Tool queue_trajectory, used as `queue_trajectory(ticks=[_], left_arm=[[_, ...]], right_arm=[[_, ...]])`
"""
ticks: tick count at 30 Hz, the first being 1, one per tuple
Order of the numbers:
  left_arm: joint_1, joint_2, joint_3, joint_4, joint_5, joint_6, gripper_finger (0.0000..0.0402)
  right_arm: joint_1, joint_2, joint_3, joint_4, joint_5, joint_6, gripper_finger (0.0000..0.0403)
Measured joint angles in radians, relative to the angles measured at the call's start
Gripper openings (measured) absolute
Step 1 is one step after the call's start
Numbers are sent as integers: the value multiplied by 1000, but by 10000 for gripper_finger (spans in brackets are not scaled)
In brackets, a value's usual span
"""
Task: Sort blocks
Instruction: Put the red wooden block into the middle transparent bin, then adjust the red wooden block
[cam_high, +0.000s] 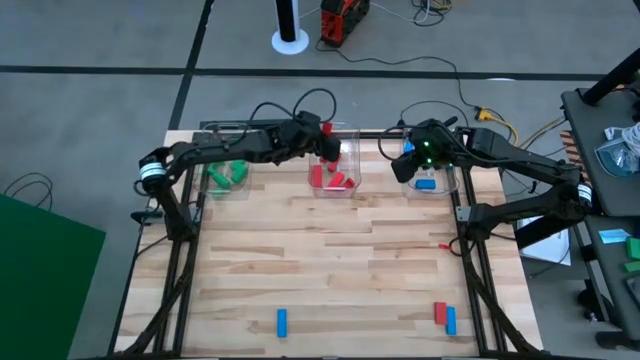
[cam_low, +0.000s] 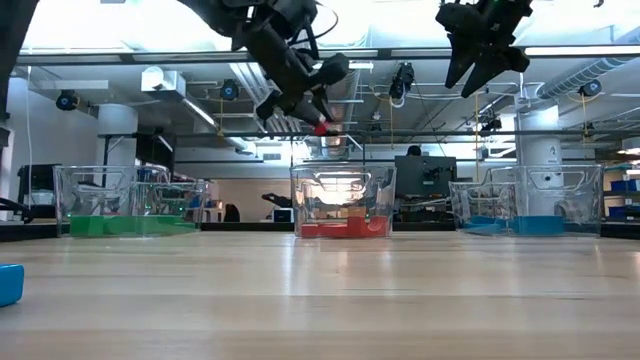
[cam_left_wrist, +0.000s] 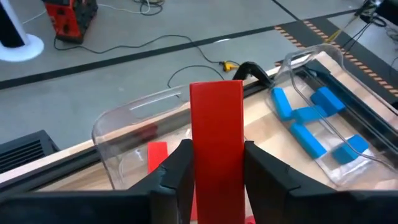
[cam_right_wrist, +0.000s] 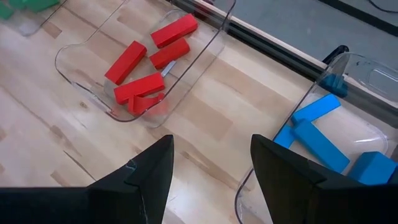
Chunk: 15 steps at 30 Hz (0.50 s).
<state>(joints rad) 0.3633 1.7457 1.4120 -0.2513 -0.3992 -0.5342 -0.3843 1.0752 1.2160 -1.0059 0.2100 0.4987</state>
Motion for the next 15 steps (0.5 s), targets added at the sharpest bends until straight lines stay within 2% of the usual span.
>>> queue_trajectory(ticks=[6, 15], left_arm=[[1, 4, 0, 0, 33, -2, 125], [-2, 2, 62, -32, 66, 1, 129]], right_arm=[[0, 0, -1, -7, -8, 14, 205], [0, 0, -1, -7, -8, 14, 205]])
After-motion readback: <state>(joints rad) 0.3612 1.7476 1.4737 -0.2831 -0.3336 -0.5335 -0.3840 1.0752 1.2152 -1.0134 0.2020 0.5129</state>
